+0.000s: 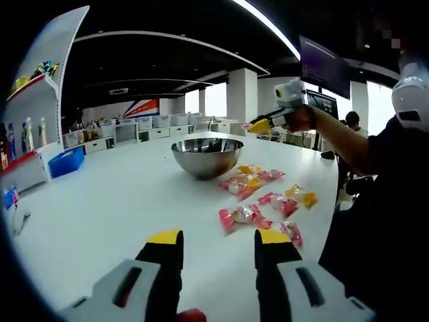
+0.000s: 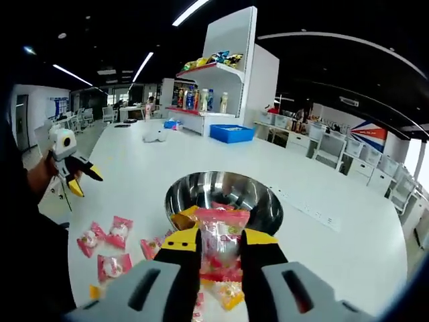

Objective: Pick up the marshmallows scattered on the table and place them into the bowl on the table

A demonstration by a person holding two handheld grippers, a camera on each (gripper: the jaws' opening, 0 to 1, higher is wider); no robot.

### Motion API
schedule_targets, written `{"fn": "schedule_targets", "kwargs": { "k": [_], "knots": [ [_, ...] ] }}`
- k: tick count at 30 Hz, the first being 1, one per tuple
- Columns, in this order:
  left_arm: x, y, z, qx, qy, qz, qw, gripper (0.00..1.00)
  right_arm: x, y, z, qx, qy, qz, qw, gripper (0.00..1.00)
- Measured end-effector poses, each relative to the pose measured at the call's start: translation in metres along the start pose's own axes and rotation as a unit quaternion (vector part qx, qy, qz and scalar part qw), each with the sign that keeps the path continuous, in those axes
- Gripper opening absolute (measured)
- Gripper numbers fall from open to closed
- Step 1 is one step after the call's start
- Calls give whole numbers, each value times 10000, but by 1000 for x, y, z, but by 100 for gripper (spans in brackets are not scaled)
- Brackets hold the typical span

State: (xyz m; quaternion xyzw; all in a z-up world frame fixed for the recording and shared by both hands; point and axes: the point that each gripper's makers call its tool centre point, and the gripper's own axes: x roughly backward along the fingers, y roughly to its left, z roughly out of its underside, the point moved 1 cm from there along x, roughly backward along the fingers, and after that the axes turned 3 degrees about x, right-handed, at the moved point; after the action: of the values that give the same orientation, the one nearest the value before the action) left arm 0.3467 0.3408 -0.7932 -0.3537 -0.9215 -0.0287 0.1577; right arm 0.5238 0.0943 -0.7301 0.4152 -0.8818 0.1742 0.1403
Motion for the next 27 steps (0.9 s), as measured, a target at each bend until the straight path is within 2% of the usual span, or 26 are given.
{"fn": "schedule_targets", "kwargs": {
  "k": [11, 27],
  "knots": [
    [2, 0, 2, 32, -1, -2, 10000, 42, -39, -14, -4, -78, 136, -64, 9999, 23],
    [-3, -4, 4, 46, 33, 84, 9999, 42, -67, -26, -15, 35, 296, -64, 9995, 23]
  ]
}}
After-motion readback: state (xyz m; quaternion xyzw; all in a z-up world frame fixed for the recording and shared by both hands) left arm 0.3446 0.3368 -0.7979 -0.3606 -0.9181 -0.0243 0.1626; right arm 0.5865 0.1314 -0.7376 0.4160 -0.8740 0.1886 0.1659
